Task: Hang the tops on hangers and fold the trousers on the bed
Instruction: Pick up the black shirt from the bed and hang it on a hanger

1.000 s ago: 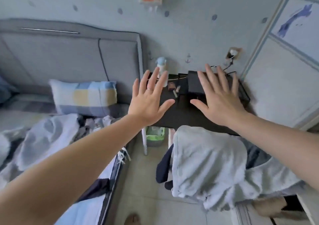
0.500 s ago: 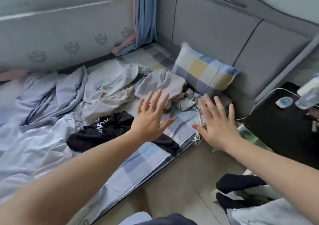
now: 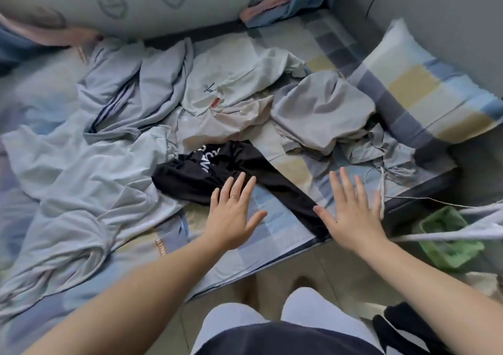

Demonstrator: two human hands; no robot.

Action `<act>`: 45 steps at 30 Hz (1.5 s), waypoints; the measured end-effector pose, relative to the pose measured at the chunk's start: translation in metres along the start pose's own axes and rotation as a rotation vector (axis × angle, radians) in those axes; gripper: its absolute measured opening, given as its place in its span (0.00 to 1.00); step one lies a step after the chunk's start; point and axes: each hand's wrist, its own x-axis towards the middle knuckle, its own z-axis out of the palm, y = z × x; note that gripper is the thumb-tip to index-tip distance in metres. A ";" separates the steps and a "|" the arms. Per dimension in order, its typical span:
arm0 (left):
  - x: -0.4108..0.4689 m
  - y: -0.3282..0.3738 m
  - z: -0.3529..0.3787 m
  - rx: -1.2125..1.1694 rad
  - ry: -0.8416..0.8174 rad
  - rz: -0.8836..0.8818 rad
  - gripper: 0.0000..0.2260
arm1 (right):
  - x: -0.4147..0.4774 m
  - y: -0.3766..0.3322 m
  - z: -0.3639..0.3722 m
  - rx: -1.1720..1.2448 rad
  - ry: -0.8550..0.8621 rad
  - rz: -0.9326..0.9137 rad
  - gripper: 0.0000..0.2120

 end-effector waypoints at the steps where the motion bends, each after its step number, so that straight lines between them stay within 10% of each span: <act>1: 0.002 -0.007 0.008 -0.004 -0.019 -0.028 0.36 | 0.010 -0.004 0.006 0.002 -0.021 -0.006 0.42; 19: 0.122 -0.106 0.274 0.053 -0.294 -0.324 0.41 | 0.257 -0.013 0.273 -0.050 -0.364 -0.283 0.40; 30: 0.263 -0.153 0.360 0.184 -0.097 -0.425 0.34 | 0.385 -0.012 0.389 -0.142 -0.333 -0.283 0.47; 36: 0.278 -0.154 0.352 0.064 0.041 -0.533 0.09 | 0.394 -0.008 0.378 0.032 -0.087 -0.265 0.07; 45: 0.221 -0.069 0.220 -0.462 0.150 -0.725 0.08 | 0.330 -0.017 0.203 0.704 -0.142 -0.170 0.06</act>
